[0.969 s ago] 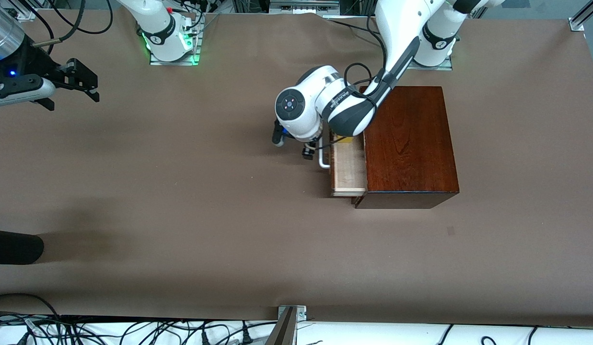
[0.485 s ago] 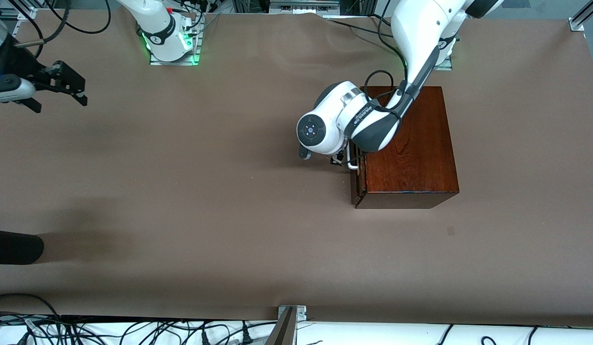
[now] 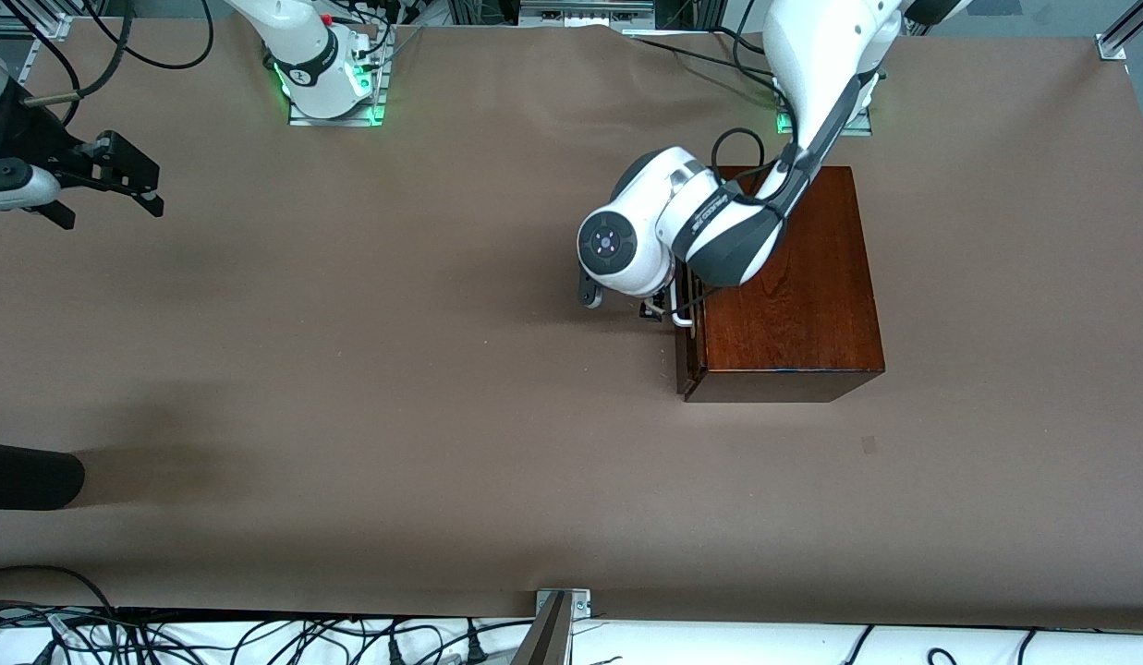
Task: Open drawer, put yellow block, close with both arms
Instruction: 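Push the drawer shut into the box with the left gripper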
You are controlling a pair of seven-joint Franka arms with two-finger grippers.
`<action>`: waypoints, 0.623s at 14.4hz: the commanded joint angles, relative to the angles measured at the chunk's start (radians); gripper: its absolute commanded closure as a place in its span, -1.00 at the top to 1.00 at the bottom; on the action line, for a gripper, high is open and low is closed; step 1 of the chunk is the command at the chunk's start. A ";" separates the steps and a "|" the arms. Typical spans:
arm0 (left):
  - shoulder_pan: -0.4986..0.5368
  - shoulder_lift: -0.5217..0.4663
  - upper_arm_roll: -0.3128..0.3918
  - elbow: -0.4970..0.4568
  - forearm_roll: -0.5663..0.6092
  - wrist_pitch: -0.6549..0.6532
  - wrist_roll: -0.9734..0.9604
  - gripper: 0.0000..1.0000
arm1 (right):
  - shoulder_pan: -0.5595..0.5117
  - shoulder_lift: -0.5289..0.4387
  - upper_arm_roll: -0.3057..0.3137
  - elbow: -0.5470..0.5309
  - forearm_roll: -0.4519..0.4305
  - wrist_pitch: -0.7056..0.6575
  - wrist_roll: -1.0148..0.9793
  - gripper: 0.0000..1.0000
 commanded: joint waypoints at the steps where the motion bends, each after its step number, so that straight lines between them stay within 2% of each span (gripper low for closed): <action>1: 0.015 -0.144 -0.001 -0.019 0.011 -0.013 -0.051 1.00 | -0.012 0.008 0.004 0.020 0.005 -0.022 0.005 1.00; 4: 0.101 -0.252 -0.004 -0.011 0.010 -0.015 -0.068 1.00 | -0.012 0.008 0.006 0.018 0.000 -0.022 0.008 1.00; 7: 0.159 -0.267 0.002 0.163 0.013 -0.138 -0.068 1.00 | -0.007 0.008 0.010 0.018 -0.001 -0.021 0.008 1.00; 9: 0.193 -0.278 0.043 0.208 0.007 -0.165 -0.074 1.00 | -0.007 0.008 0.010 0.018 0.000 -0.022 0.008 1.00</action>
